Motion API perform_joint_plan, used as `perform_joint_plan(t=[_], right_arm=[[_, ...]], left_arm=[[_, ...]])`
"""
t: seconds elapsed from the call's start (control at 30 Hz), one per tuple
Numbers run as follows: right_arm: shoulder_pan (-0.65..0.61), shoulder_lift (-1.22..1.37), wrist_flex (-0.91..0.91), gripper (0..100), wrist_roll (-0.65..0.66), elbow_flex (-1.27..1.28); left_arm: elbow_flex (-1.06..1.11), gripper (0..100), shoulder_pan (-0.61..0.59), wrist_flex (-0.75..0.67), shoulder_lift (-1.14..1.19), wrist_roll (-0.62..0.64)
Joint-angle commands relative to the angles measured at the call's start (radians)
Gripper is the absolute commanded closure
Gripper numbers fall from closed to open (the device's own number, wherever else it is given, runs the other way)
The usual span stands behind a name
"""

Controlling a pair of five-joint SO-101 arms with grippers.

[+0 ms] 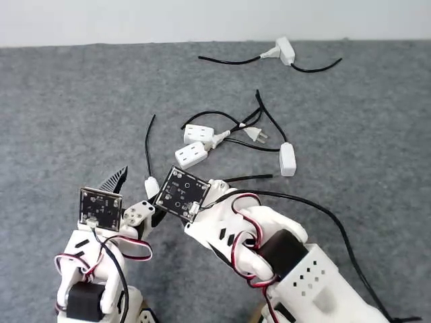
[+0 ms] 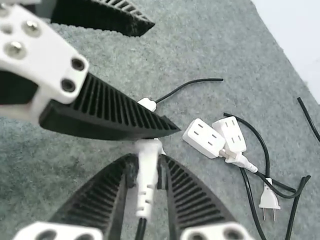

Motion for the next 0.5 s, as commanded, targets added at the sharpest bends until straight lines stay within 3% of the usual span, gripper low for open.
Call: perform_joint_plan(t=[0.0, 0.47], right_arm=[[-0.012, -0.077, 0.007, 99.1, -0.011, -0.017], [-0.013, -0.110, 0.012, 99.1, -0.012, -0.017]], left_arm=[[-0.008, 65, 0.026, -0.005, -0.015, -0.018], [0.035, 65, 0.097, -0.040, -0.015, -0.023]])
